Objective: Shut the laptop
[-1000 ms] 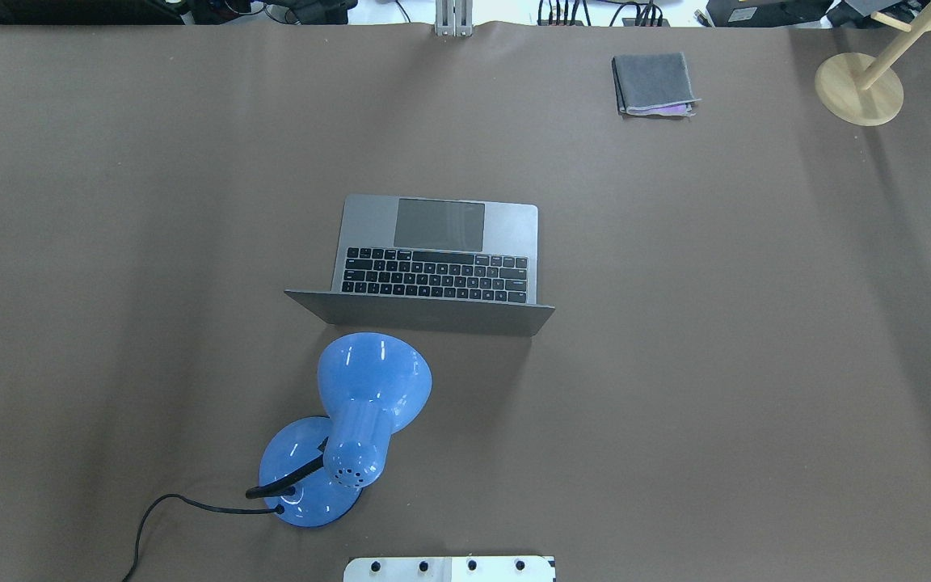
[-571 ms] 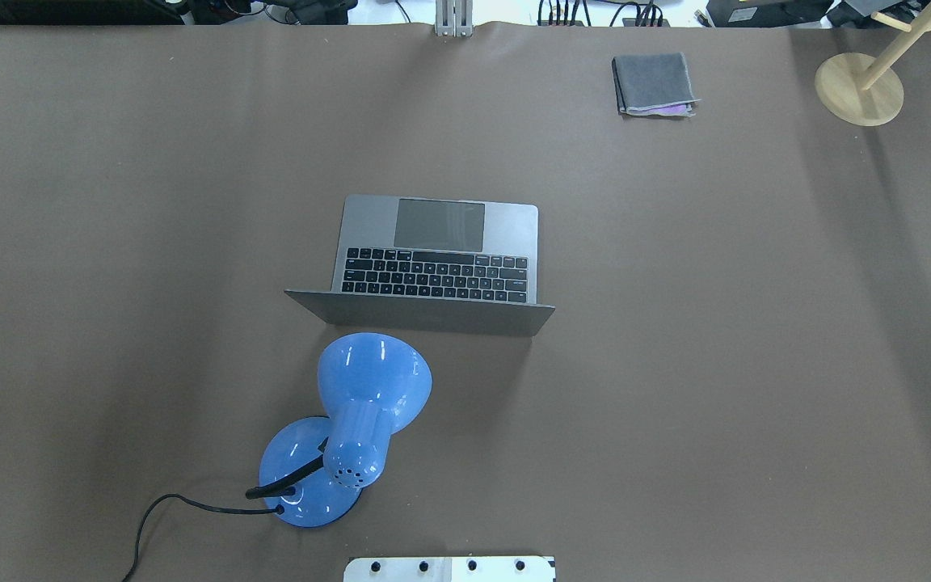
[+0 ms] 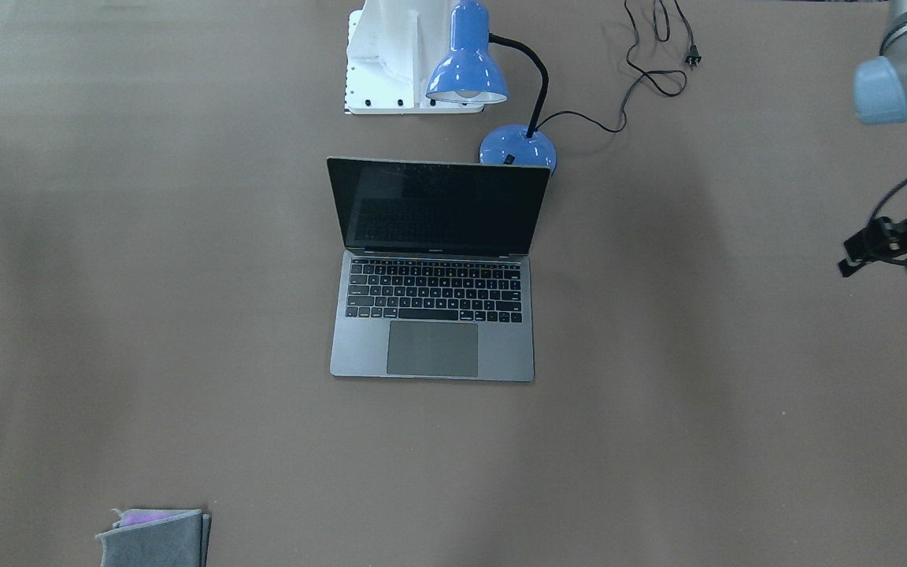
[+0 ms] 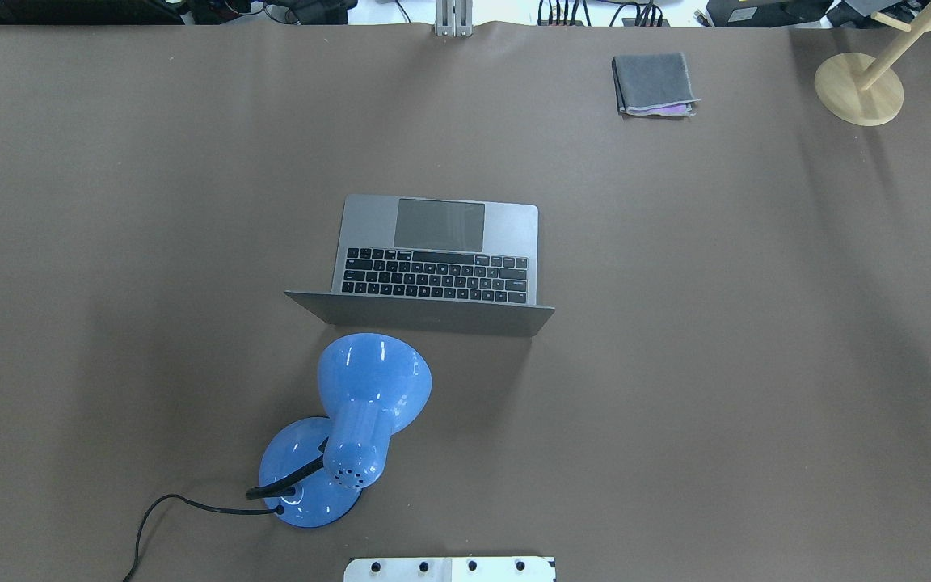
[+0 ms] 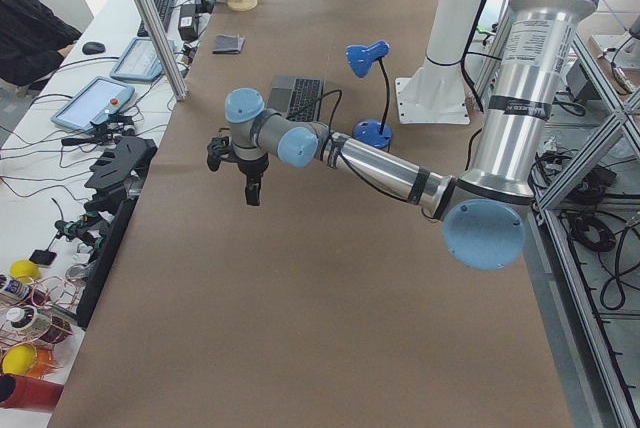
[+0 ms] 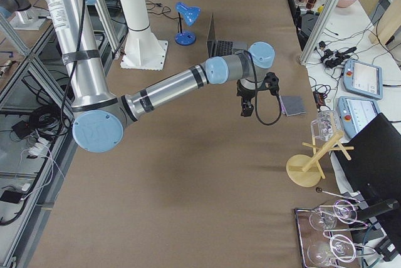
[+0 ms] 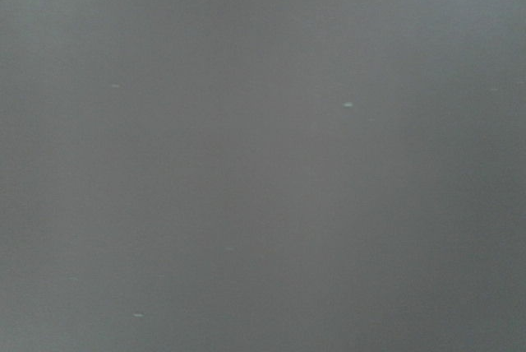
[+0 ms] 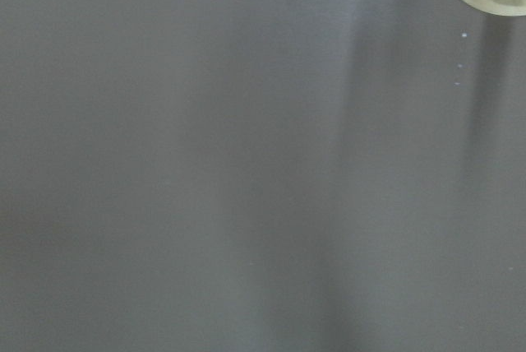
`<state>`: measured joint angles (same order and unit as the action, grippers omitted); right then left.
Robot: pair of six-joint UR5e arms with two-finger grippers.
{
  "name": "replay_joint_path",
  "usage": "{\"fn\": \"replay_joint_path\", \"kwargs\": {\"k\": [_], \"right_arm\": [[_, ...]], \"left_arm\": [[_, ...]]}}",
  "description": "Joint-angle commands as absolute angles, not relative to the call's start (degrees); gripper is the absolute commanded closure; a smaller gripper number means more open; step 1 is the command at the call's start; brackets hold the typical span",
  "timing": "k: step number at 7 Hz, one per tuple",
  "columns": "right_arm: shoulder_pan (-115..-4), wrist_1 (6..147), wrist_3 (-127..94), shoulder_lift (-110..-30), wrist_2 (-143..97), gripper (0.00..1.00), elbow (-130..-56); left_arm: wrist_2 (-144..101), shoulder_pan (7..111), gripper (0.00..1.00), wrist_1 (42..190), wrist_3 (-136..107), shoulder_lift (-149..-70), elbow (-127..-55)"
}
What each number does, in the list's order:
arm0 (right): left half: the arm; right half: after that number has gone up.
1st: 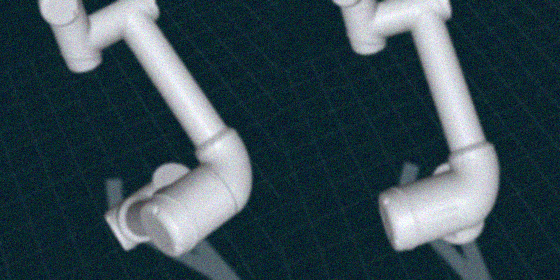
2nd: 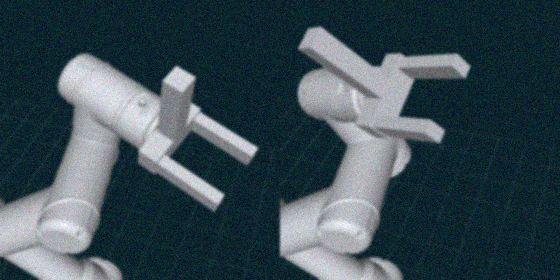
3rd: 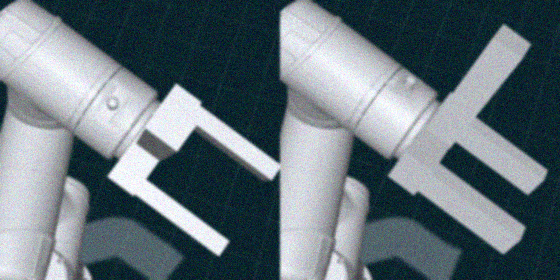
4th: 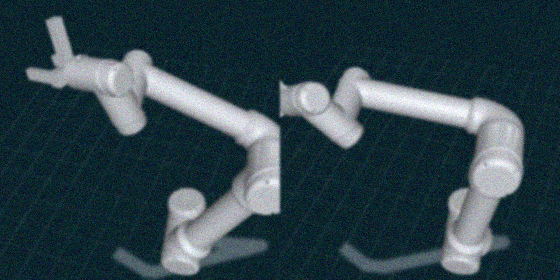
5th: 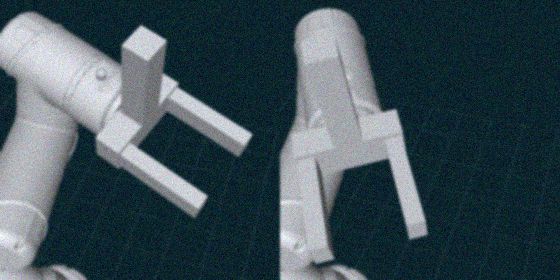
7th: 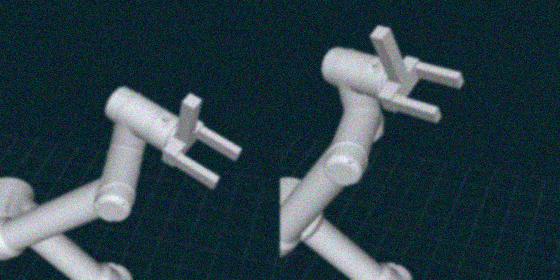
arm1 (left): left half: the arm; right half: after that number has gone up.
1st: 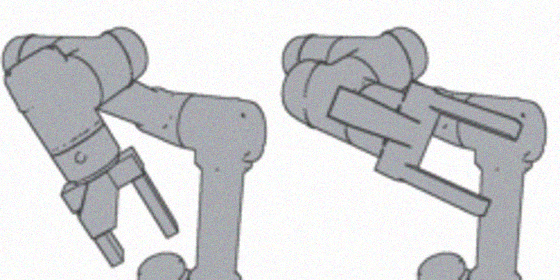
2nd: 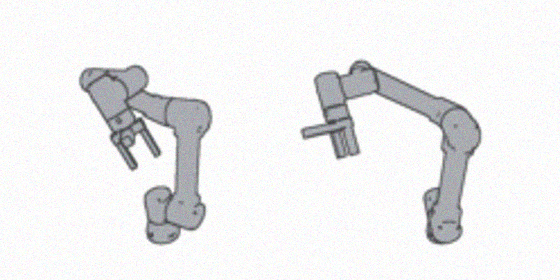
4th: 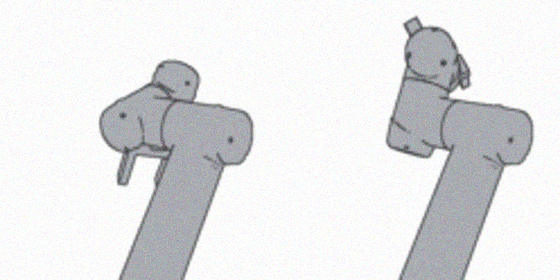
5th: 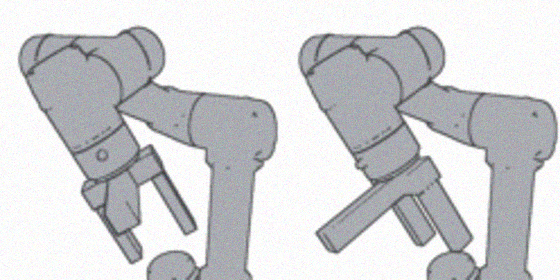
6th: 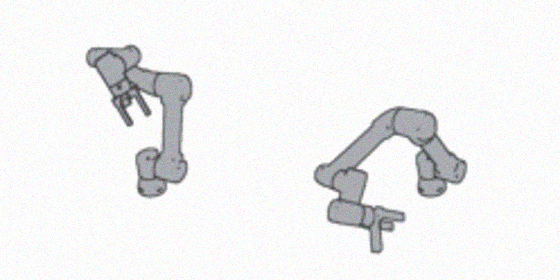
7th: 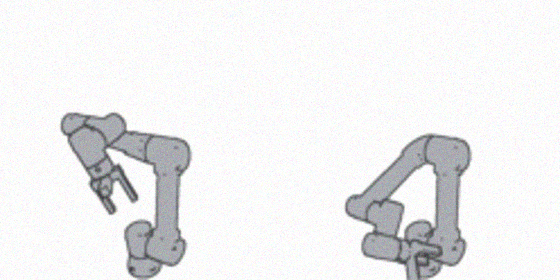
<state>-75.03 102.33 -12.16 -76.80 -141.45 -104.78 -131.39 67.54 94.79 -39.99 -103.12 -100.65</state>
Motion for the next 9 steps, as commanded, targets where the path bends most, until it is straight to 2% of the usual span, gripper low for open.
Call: {"fn": "replay_joint_path", "kwargs": {"k": [1,2,3,4,5,7,9], "right_arm": [[-65.09,95.05,-30.84,-77.25,-141.16,0.04,-110.18],[-60.34,93.01,-38.33,-79.78,-140.11,0.22,-114.91],[-58.03,92.64,-40.67,-82.15,-139.92,0.60,-118.96],[-55.66,92.64,-40.78,-82.96,-139.75,0.93,-120.83],[-53.29,92.64,-40.78,-84.01,-139.66,1.00,-122.15],[-46.36,91.59,-47.31,-84.03,-138.00,1.00,-123.13],[-35.20,79.42,-66.29,-83.50,-127.74,1.00,-123.66]], "left_arm": [[-130.70,56.74,0.10,95.71,-60.41,-107.40,-105.62],[-131.04,55.38,0.32,95.71,-61.34,-106.97,-108.17],[-131.22,53.54,0.72,95.71,-61.70,-104.79,-111.15],[-130.87,50.48,1.00,95.71,-64.74,-104.59,-112.83],[-130.70,47.40,1.00,95.71,-66.25,-104.68,-113.81],[-130.61,44.49,1.00,95.80,-68.88,-104.50,-115.58],[-129.56,40.62,1.00,98.43,-74.95,-104.68,-115.58]]}}
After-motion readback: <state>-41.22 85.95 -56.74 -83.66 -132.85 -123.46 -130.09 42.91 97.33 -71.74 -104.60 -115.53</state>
